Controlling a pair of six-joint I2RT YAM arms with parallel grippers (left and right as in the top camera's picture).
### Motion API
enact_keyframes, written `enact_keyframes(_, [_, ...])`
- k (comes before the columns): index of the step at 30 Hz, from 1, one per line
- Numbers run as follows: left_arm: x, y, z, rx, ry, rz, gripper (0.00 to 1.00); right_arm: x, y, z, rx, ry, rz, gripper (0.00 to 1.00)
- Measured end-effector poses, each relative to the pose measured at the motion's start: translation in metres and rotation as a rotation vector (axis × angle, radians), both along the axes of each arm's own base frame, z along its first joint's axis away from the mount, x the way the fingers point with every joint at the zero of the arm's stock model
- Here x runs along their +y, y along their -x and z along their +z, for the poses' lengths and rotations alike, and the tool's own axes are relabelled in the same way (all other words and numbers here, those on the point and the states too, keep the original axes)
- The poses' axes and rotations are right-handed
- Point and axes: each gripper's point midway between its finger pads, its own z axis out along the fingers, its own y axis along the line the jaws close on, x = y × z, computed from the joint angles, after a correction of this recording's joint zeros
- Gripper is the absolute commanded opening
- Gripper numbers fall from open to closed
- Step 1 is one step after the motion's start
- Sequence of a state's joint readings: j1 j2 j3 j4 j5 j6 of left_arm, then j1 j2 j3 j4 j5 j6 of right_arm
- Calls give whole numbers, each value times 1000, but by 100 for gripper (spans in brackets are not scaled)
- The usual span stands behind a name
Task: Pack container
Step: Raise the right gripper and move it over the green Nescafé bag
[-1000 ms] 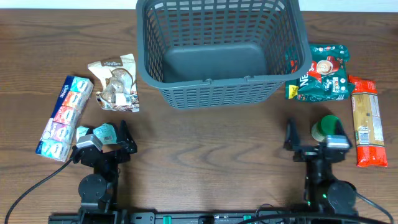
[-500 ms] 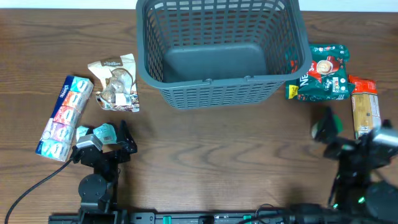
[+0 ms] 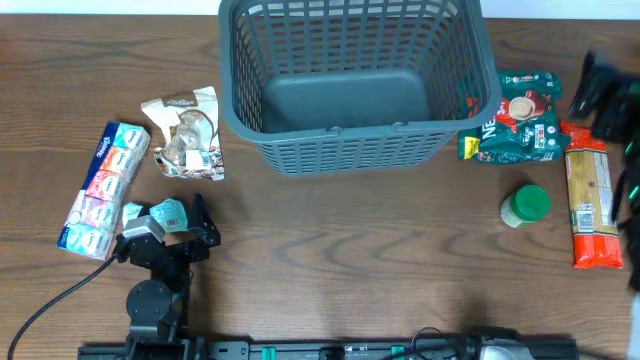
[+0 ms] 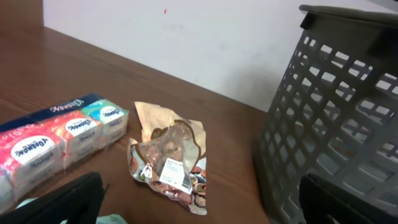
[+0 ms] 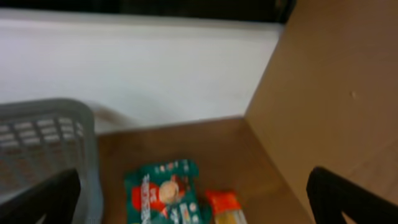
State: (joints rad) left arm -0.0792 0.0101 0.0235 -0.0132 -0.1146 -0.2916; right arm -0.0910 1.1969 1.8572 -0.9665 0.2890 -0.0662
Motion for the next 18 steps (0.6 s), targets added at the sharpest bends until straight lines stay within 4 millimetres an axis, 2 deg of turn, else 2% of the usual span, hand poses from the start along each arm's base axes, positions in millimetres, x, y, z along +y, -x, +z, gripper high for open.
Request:
enact_keyframes(3, [0, 0, 0, 0, 0, 0, 99, -14, -15, 1, 69, -31, -11, 99])
enact_keyframes(6, [0, 0, 0, 0, 0, 0, 99, -33, -29, -9, 134, -83, -22, 99])
enact_keyframes(9, [0, 0, 0, 0, 0, 0, 98, -56, -43, -36, 214, -174, -20, 99])
enact_keyframes(15, [0, 0, 0, 0, 0, 0, 99, -106, -71, -112, 374, -391, -29, 99])
enact_keyframes(18, [0, 0, 0, 0, 0, 0, 98, -121, -80, -135, 406, -444, -34, 99])
